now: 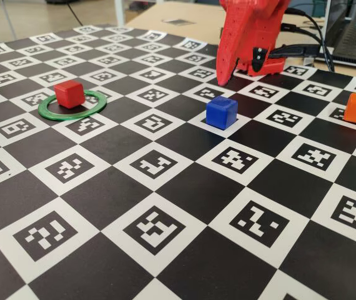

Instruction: Grab the red cube then put it in the green circle then put the blue cube on top and finally the orange cube on top

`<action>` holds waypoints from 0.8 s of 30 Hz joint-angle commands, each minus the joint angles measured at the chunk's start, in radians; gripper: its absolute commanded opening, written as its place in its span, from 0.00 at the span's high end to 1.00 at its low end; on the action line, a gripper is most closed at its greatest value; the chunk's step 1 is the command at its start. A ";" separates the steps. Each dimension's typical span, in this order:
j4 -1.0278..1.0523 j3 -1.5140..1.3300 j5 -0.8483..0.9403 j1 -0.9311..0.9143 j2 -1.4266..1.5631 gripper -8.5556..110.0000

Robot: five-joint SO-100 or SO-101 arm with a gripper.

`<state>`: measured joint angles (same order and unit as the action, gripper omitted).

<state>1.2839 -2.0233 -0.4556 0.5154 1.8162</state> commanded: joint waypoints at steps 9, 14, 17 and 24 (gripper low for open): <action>-0.061 0.009 0.032 -0.064 0.003 0.52; -0.081 0.006 0.046 -0.091 -0.034 0.52; -0.100 -0.006 0.055 -0.101 -0.044 0.52; -0.141 -0.057 0.078 -0.126 -0.048 0.52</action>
<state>1.1536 -2.0862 -0.3850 0.4019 1.7549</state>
